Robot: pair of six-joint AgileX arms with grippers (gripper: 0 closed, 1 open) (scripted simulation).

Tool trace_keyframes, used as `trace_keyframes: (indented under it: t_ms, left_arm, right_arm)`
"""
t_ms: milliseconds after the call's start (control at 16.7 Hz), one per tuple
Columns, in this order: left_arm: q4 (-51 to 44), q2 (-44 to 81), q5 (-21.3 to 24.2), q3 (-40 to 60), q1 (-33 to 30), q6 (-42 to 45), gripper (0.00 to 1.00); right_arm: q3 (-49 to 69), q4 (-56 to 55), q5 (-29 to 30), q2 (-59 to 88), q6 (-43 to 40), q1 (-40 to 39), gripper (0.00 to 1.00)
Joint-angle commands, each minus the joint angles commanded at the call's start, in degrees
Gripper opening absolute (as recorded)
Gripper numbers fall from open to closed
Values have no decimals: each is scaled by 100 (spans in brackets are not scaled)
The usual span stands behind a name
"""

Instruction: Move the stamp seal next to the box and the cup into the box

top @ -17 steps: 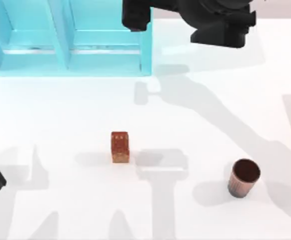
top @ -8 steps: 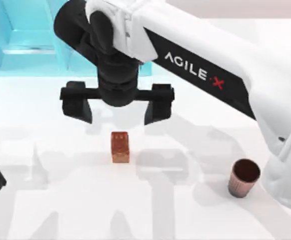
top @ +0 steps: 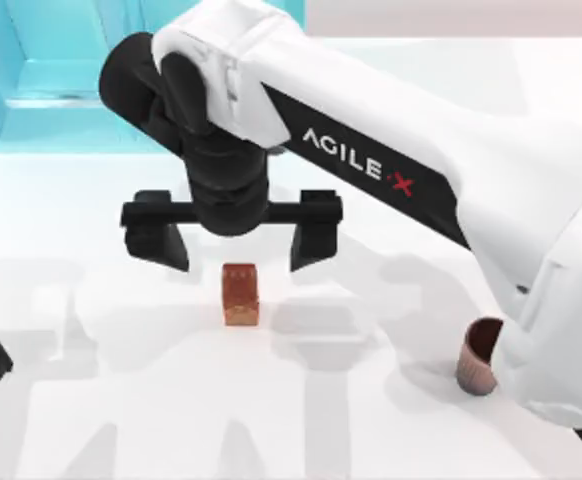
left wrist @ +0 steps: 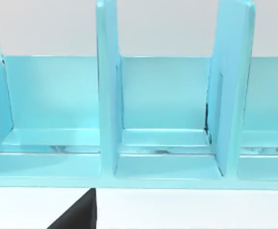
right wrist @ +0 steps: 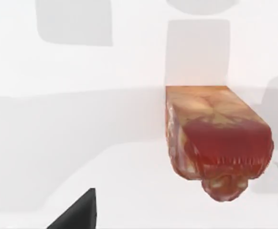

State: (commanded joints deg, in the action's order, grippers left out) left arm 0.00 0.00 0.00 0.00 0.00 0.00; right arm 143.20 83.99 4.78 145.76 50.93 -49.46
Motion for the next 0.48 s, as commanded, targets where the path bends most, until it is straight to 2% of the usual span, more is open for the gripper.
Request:
trace_keyframes:
  t_ms: [180, 480]
  left_arm:
    - [0, 0, 0, 0, 0, 0, 100]
    - [0, 0, 0, 0, 0, 0, 100]
  right_arm:
    - [-200, -209, 5, -3, -16, -3, 100]
    - [-1124, -1163, 5, 19, -45, 21, 100]
